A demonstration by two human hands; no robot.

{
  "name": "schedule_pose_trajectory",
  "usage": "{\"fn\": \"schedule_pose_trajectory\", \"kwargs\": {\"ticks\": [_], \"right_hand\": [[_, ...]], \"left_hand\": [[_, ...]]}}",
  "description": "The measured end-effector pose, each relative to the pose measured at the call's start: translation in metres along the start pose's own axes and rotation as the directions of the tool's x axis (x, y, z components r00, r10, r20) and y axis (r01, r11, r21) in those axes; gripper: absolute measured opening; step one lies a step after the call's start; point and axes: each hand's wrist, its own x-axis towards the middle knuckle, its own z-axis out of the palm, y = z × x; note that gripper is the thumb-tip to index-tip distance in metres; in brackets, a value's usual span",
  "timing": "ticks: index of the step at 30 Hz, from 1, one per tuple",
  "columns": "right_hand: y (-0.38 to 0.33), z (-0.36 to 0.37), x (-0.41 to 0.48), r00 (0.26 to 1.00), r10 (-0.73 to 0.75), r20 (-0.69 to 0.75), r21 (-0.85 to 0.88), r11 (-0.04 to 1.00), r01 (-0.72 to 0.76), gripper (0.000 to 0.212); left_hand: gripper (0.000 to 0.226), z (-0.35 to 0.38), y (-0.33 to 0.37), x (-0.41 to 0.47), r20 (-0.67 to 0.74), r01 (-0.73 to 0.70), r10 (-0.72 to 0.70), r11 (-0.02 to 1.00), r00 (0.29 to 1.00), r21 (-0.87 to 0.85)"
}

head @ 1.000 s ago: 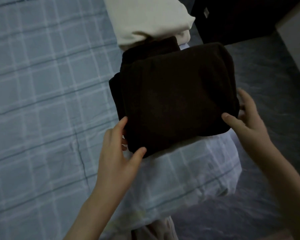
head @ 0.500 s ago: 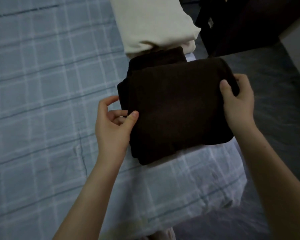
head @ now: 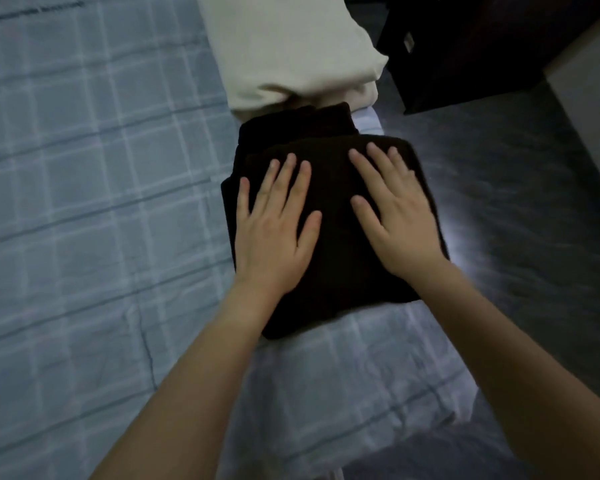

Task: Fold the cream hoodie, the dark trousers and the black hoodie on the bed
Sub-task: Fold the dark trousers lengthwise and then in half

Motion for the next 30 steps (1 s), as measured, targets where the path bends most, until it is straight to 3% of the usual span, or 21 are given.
{"fn": "schedule_pose_trajectory", "kwargs": {"ticks": [5,11,13,17,23,27,30], "right_hand": [[0.001,-0.003,0.002,0.999,0.017,0.042,0.050,0.999,-0.019,0.058],[-0.021,-0.040,0.007,0.965,0.070,0.252,-0.073,0.996,-0.053,0.058],[-0.037,-0.067,0.008,0.963,0.086,0.254,-0.063,0.995,-0.072,0.058],[-0.092,-0.143,-0.014,1.000,0.006,0.024,0.015,1.000,-0.007,0.056],[-0.185,-0.249,-0.071,0.973,-0.201,-0.110,0.046,0.977,0.207,0.055],[-0.225,-0.270,-0.108,0.942,-0.321,-0.098,0.110,0.937,0.331,0.051],[-0.241,-0.249,-0.133,0.931,-0.360,0.065,0.157,0.925,0.346,0.048]], "left_hand": [[0.060,-0.011,0.009,0.002,0.059,-0.005,0.004,1.000,0.998,0.020],[0.063,-0.061,0.018,0.013,0.359,0.013,-0.052,0.994,0.932,0.110],[0.062,-0.091,0.025,0.020,0.400,0.040,-0.062,0.997,0.914,0.061],[0.059,-0.182,0.051,0.012,0.278,0.027,-0.017,0.999,0.960,-0.031],[0.054,-0.333,0.087,-0.061,0.039,-0.165,0.167,0.985,0.985,-0.045],[0.051,-0.384,0.089,-0.129,-0.109,-0.153,0.151,0.988,0.982,-0.009],[0.050,-0.390,0.073,-0.180,-0.122,0.009,-0.005,0.999,0.992,0.031]]}}
